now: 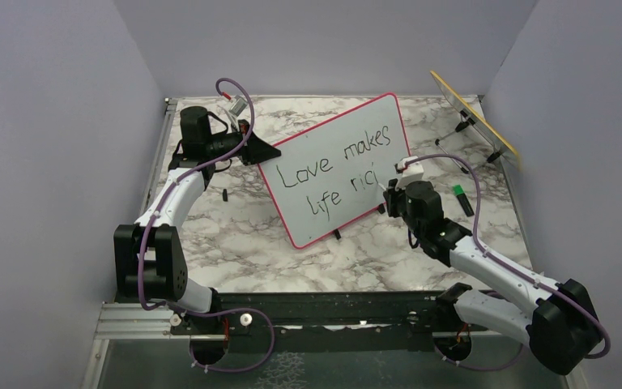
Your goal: Write a sentence on the whiteboard
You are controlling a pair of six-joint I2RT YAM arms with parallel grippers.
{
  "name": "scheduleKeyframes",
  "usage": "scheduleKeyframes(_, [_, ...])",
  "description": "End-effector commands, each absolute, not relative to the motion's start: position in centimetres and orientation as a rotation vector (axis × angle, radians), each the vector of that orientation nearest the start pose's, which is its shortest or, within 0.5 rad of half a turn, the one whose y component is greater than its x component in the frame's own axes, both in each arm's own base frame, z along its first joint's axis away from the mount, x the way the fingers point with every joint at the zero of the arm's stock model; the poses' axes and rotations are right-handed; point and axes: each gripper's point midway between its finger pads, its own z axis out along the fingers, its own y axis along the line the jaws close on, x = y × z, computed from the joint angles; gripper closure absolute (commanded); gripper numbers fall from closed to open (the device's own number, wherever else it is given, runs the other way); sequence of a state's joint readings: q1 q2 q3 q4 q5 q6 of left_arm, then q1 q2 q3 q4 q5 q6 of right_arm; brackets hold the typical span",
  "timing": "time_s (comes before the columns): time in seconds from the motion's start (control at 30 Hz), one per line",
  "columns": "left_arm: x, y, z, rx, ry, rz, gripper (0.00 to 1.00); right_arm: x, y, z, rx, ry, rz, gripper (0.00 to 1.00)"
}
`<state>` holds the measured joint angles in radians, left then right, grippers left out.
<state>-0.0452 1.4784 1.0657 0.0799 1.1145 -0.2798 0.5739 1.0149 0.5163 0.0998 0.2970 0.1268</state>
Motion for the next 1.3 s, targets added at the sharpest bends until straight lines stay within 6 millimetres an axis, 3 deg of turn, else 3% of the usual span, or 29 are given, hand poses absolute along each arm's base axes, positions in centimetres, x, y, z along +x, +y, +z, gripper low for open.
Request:
scheduleKeyframes(0.0, [36.3,-17.3,21.1,0.505,1.926,-1.214,1.0,30.3,14.2,13.7,-0.248,1.952,0.181,0.99])
scheduleKeyframes(0.63, [36.3,-17.3,21.2,0.509,1.921,-1.216,1.0,32.8,15.7,17.8,-0.262,1.832,0.194,0.99])
scheduleKeyframes(1.27, [36.2,-17.3,21.3,0.509,1.92,-1.214,1.0,34.1,14.4,17.9,-0.203,1.822,0.135,0.99])
